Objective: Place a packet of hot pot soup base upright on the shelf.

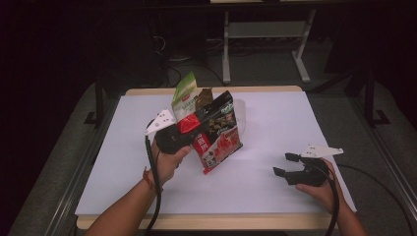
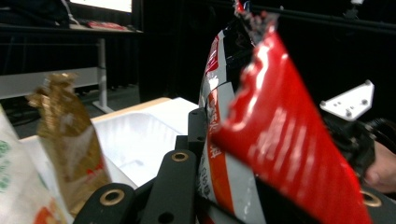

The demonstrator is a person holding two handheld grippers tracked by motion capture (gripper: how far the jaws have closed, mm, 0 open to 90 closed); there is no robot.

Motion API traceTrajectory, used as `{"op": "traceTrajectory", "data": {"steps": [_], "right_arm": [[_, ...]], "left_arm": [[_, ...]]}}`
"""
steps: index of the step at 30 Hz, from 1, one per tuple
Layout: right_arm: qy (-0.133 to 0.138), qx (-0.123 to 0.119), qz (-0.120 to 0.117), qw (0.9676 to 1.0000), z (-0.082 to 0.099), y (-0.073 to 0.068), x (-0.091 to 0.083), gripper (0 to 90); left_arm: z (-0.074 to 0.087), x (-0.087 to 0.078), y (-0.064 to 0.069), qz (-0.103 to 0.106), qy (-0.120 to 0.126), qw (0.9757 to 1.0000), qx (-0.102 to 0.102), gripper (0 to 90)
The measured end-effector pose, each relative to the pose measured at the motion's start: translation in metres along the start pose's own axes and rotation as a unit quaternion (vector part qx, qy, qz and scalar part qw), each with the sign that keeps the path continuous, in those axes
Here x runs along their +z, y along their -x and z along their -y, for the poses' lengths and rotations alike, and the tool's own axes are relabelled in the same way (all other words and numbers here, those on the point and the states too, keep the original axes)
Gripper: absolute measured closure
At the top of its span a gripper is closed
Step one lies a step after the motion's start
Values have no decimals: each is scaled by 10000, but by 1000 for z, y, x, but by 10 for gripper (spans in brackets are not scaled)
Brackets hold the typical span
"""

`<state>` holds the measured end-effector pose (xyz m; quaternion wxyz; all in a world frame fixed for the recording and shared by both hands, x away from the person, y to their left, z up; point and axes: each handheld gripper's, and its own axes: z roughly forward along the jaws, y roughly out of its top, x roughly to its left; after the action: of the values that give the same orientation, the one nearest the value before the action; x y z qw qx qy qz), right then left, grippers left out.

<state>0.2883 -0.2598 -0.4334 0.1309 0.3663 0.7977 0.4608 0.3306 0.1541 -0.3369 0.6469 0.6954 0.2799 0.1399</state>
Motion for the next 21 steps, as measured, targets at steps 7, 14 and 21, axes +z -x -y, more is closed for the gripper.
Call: {"op": "traceTrajectory", "data": {"steps": [7,14,21], "right_arm": [[-19,-175,196,9997,-1,-5,2,178],[323,-731,626,9948,-9,-21,-4,186],[296,-1000,847,9909,-9,-26,-3,196]], "left_arm": [[-14,3,-2,-208,201,9996,65,806],[-25,19,-5,-463,266,9986,-27,805],[-34,37,-9,-698,279,9971,-120,805]]}}
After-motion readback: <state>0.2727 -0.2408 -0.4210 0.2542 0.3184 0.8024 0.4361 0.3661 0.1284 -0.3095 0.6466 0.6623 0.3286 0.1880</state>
